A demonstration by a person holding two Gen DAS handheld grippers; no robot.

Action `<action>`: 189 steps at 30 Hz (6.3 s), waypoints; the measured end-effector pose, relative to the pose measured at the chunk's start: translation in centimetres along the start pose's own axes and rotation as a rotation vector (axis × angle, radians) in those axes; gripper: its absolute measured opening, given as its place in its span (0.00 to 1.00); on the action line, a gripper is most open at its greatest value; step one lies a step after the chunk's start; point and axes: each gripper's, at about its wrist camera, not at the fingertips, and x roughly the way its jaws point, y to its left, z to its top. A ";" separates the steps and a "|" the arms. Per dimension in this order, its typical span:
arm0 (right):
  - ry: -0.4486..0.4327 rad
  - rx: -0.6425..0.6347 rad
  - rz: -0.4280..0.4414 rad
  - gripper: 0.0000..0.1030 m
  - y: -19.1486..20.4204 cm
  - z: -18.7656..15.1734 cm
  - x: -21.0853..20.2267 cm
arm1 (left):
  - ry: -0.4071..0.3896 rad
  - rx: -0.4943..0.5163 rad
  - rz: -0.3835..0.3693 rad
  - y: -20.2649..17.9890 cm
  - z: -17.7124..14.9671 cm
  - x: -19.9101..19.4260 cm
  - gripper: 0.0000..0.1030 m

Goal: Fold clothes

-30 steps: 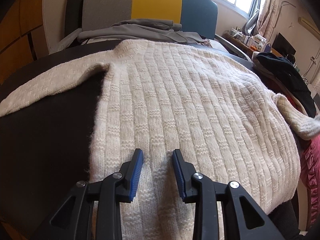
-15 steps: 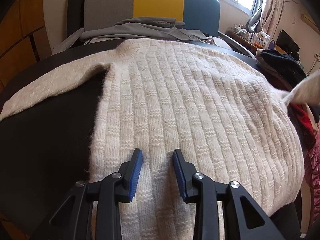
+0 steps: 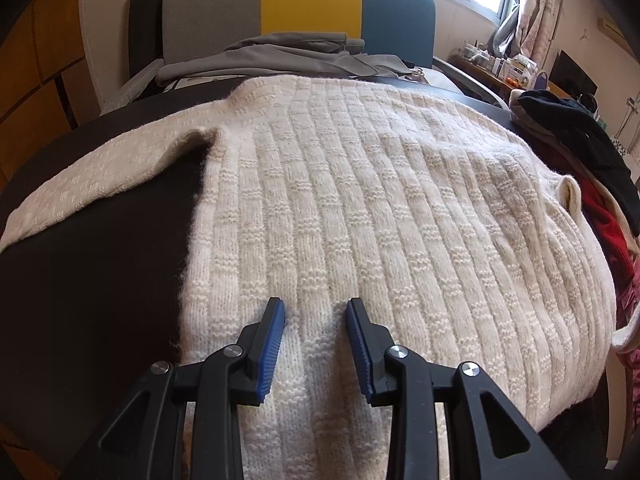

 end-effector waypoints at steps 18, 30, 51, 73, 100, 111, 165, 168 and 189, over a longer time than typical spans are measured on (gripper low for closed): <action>-0.185 0.185 -0.132 0.68 -2.8 3.9 1.7 | 0.008 0.011 -0.002 0.0 0.2 0.2 0.33; -0.051 0.032 -0.373 0.09 -1.2 6.1 6.8 | -0.023 0.065 -0.059 -1.6 3.4 -0.9 0.33; 0.083 -0.206 -0.834 0.28 -7.9 15.8 5.0 | -0.043 0.410 -0.110 -13.8 23.9 12.9 0.33; -0.080 -0.088 -0.127 0.36 2.5 31.0 19.7 | -0.084 0.080 -0.088 0.8 20.0 13.0 0.35; -0.043 0.314 0.302 0.35 -1.4 17.1 10.9 | -0.098 0.021 -0.078 0.2 8.0 0.6 0.35; -0.106 0.425 0.358 0.21 -0.8 15.5 14.9 | -0.068 0.081 -0.137 -2.9 -0.3 -2.4 0.34; -0.001 -0.078 0.357 0.64 8.3 2.1 8.0 | 0.406 0.358 -0.521 -24.7 1.6 0.0 0.45; 0.000 -0.122 0.381 0.64 9.8 2.1 7.9 | 0.404 0.332 -0.535 -23.5 1.9 0.3 0.25; -0.047 0.399 0.567 0.40 4.1 4.2 12.4 | 0.456 -0.300 -0.998 -10.0 1.0 5.8 0.13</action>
